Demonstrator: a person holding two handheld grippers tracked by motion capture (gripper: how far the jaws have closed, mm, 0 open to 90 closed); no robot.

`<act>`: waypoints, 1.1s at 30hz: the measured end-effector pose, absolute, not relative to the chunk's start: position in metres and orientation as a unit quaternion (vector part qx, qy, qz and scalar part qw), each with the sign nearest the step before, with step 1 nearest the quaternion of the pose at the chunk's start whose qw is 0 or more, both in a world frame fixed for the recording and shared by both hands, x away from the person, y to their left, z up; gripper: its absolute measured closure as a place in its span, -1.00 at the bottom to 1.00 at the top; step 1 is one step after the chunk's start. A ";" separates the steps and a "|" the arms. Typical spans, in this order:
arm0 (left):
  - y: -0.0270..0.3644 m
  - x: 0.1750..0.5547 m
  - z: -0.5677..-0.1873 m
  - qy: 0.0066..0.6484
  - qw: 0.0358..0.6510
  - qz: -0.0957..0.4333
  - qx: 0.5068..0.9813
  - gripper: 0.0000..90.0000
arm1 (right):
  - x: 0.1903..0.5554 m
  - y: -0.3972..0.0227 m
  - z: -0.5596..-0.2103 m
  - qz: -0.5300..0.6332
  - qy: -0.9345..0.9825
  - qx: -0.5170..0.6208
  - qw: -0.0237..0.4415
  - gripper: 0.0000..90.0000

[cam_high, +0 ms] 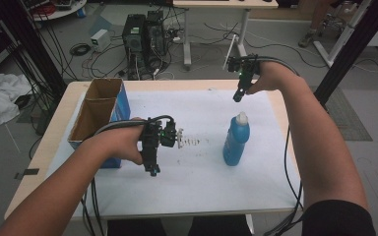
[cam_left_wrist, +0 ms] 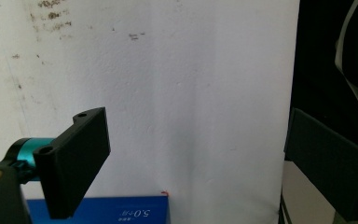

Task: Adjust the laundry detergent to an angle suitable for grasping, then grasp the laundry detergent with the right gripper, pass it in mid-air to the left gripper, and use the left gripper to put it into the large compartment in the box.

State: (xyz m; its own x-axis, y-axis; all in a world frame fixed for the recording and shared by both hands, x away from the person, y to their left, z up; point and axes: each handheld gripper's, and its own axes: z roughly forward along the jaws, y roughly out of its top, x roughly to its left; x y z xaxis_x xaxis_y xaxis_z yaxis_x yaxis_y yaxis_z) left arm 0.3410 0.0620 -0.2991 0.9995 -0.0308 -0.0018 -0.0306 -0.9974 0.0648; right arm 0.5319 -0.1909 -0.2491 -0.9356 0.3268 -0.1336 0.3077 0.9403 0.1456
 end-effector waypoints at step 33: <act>0.059 0.346 -0.299 -0.010 0.044 0.006 0.999 -0.85 | 0.529 -0.201 -0.254 0.076 0.979 0.177 0.074 -0.93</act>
State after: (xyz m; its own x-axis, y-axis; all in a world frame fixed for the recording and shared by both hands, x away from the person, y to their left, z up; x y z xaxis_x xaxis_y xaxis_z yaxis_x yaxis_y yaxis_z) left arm 0.3462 0.0588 -0.2989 0.9997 -0.0195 0.0129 -0.0206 -0.9958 0.0888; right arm 0.5291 -0.2010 -0.2545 -0.9267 0.3570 -0.1178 0.3345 0.9260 0.1748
